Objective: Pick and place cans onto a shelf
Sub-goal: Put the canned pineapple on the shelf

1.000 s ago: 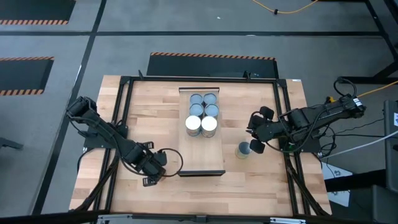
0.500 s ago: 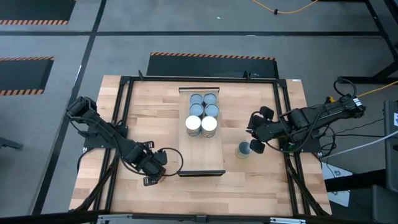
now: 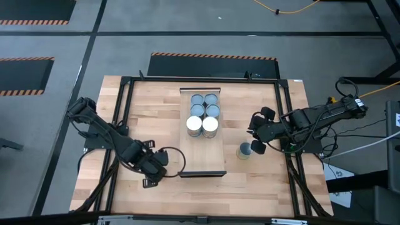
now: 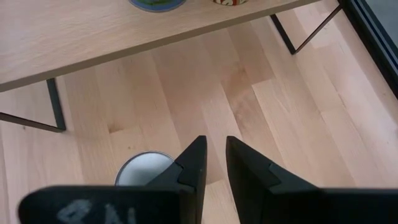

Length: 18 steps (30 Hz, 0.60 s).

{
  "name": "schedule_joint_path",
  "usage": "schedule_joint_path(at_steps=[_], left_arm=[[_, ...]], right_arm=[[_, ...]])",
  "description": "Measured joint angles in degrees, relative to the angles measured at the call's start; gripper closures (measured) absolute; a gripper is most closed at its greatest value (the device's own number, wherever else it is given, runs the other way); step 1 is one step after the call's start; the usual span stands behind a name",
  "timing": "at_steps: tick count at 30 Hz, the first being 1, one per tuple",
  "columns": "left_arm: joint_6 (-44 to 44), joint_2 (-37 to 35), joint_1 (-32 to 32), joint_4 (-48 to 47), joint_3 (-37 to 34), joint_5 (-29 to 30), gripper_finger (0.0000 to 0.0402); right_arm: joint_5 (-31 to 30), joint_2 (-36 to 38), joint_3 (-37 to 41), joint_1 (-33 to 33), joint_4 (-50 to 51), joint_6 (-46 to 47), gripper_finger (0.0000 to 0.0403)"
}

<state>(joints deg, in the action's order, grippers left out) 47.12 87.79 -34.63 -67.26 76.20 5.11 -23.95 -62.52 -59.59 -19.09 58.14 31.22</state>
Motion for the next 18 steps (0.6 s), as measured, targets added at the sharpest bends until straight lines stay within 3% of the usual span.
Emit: schedule_joint_path(at_steps=[9,18], left_arm=[[-1.21,-0.04,1.31,-10.01,14.95,-1.73,0.0401],[-5.49,-0.16,7.24,-14.59,30.53,-2.73,0.0401]], right_arm=[[0.01,0.00,0.00,0.01,-0.01,0.00,0.0337],[0.01,0.00,-0.01,0.02,-0.03,-0.03,0.0337]])
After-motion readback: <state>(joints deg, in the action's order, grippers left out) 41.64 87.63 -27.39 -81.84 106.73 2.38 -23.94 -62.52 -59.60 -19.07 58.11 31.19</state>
